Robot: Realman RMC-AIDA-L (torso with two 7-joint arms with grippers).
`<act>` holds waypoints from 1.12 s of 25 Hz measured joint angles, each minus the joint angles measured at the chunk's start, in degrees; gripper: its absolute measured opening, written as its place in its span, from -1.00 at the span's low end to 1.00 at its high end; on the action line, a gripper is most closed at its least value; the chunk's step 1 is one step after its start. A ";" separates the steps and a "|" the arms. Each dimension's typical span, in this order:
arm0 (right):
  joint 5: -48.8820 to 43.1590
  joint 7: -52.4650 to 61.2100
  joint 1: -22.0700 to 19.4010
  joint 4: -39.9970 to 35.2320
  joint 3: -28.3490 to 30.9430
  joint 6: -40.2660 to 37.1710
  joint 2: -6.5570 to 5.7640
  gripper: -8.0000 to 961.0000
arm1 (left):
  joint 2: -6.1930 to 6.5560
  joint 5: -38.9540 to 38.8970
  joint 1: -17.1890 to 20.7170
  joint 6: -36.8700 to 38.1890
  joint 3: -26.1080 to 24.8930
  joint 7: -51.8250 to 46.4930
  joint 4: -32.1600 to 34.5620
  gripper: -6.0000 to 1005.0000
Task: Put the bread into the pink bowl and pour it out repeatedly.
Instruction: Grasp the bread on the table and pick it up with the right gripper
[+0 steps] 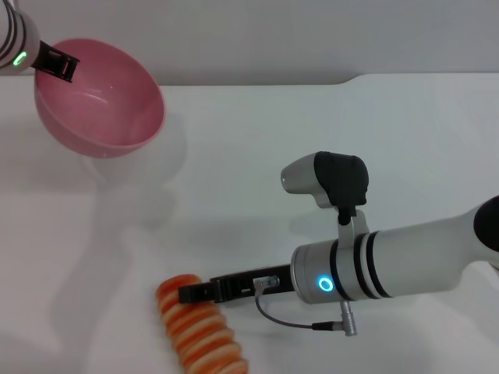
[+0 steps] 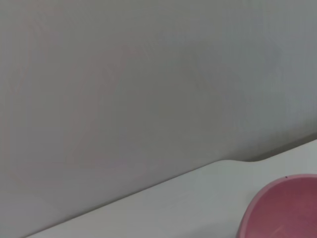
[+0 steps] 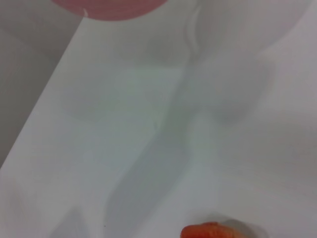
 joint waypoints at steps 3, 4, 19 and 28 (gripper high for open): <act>1.56 -0.01 0.73 1.10 -0.43 -0.09 0.00 0.37 | -0.01 0.09 0.00 0.04 0.00 0.06 -0.02 -0.89; 2.09 -0.10 1.05 1.61 -0.52 -0.04 0.00 0.37 | -0.01 0.17 0.00 0.05 0.00 0.07 -0.04 -0.89; 10.57 -6.22 1.67 2.67 -0.99 3.70 -0.03 0.35 | -0.02 0.52 -0.09 -0.06 0.18 0.69 -0.09 -0.89; 10.43 -6.32 2.22 3.10 -2.29 3.51 -0.08 0.30 | -0.01 0.50 -0.03 -0.10 0.18 0.76 0.20 -0.89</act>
